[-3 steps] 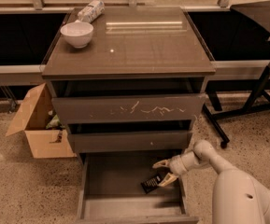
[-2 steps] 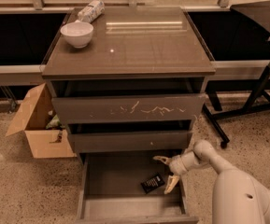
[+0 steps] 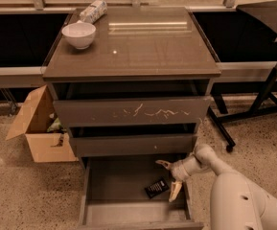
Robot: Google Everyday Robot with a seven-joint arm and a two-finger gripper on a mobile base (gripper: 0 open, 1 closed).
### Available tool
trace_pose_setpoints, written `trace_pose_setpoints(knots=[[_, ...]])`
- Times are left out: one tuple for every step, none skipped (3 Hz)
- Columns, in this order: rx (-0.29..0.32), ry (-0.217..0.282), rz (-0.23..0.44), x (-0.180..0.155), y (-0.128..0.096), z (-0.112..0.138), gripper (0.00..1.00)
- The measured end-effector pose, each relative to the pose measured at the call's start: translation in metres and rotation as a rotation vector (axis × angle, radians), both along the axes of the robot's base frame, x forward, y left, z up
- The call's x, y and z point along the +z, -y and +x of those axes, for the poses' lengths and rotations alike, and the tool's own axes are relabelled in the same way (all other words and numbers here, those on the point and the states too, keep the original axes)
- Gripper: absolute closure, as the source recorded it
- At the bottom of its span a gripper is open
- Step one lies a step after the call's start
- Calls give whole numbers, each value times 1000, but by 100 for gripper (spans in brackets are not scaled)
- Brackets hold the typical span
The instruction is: Pick rxbar chocolate from bottom drawer and place on counter
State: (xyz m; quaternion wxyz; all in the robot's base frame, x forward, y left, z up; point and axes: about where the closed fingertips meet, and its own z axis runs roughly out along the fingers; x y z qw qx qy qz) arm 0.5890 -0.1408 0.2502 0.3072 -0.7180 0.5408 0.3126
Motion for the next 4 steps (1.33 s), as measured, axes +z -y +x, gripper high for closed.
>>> trace_pose_setpoints(knots=[[39,-36,-64,-34,-14,1,0],[41,-44,-129,-65,-33,4,0],[13,-66,-137,-93,-47,3,0],[-16,-91,-174,-125,-50,-2,0]])
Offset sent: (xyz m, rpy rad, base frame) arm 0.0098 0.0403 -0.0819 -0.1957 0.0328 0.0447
